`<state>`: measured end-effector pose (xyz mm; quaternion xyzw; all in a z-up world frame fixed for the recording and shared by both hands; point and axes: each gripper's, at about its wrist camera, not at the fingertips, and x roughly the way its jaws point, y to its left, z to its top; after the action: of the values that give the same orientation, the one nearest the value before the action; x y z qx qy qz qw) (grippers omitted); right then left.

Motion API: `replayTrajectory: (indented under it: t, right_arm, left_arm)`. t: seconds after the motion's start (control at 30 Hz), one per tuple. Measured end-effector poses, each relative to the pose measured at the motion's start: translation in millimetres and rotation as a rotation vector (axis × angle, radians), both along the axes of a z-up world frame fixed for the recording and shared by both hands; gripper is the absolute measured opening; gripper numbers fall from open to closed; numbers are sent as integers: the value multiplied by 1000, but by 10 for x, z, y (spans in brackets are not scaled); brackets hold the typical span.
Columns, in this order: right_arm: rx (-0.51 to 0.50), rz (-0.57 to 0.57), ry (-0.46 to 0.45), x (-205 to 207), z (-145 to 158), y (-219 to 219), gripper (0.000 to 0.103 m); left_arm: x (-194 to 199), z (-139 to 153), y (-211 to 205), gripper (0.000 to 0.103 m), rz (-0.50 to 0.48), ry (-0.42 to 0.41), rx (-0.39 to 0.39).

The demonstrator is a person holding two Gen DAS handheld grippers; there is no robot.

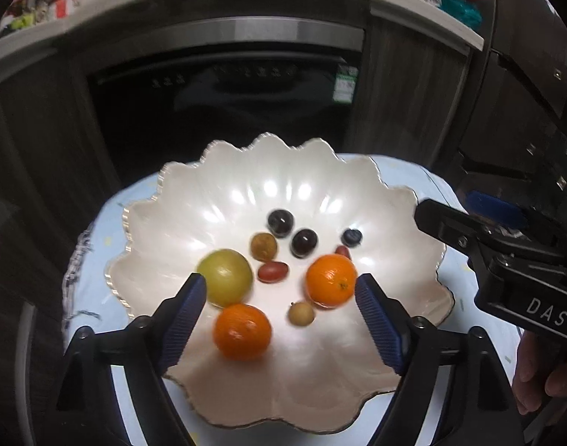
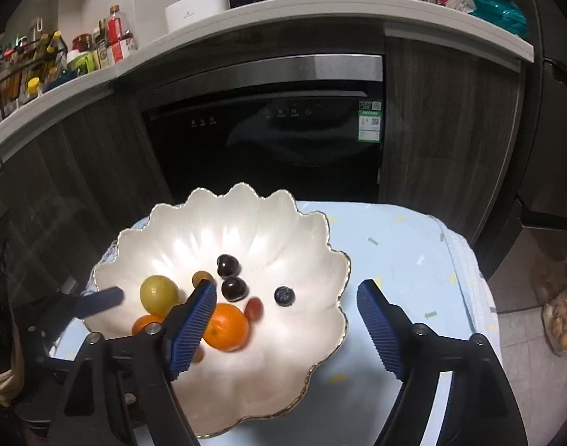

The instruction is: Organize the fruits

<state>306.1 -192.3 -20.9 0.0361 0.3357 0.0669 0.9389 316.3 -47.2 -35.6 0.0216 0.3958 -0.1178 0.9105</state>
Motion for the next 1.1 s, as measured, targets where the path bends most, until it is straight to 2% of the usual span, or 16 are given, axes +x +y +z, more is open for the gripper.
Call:
replayTrajectory:
  t: [0.1,0.53,0.83,0.97,1.1]
  right_arm:
    - [-7,-20,2,-41,22,-12,84]
    - [-18,-77,-40,-432,257,-54,84]
    - [-26,-89,-70,-752,407,-20,84]
    - [-26,-93,-82,-898,460,-18,84]
    - [-26,-95,-90,-1040,500,-19,84]
  left_arm:
    - [-28,52,41,86,20,-8,1]
    - [-391,330,101,87,31,-68,-6]
    - [-687,507,152,94,46,-106,-27]
    - [-829,569,172,100,56,-126,-35]
    - [-989,627,182,101,55,-145,-42]
